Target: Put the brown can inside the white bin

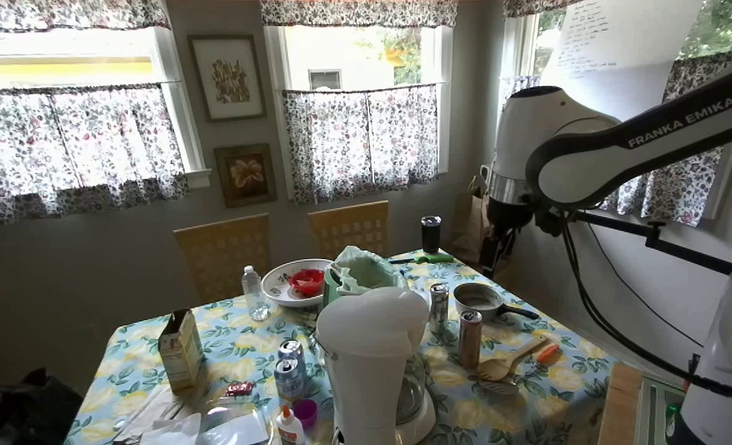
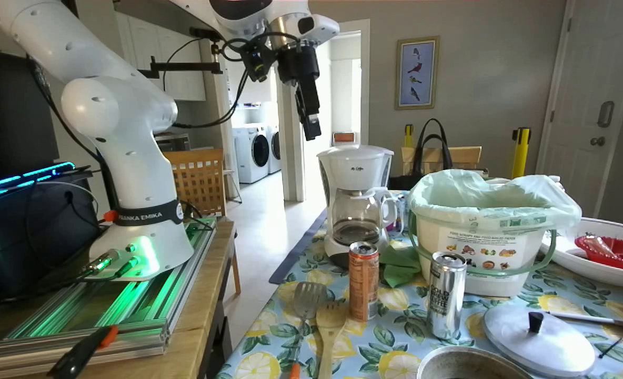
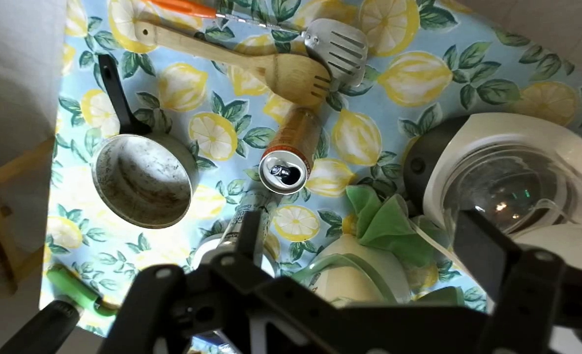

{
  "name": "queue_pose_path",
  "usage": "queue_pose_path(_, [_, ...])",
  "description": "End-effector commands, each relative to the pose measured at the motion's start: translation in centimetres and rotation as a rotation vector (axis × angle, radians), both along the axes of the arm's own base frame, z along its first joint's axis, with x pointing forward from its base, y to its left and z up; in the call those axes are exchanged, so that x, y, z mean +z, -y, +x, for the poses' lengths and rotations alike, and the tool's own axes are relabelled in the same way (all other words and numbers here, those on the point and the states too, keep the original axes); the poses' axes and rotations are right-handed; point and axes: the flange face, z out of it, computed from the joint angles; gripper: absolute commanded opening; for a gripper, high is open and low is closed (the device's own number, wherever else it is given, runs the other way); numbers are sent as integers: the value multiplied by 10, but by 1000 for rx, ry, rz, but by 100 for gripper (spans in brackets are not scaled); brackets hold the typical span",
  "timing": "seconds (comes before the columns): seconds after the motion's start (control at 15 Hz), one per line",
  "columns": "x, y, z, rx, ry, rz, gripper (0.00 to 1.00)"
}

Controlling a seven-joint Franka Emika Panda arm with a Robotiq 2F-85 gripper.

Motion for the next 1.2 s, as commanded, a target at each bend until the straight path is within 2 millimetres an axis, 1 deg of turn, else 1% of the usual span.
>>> queue_pose_path(0.0, [3,17,17,-67,26,57,100])
queue_pose_path(0.27, [2,43,41,-73,44,109,100])
queue_pose_path(0.53, [-12,66,70,-87,37,142,100])
queue_pose_path(0.67, [-22,74,81,-84,5,159,100])
queue_pose_path(0.87, [-47,83,97,-74,-31,187,100])
queue_pose_path(1.0, [-59,90,106,-62,-36,217,100])
queue_pose_path(1.13, [-71,93,110,-57,-57,254,100])
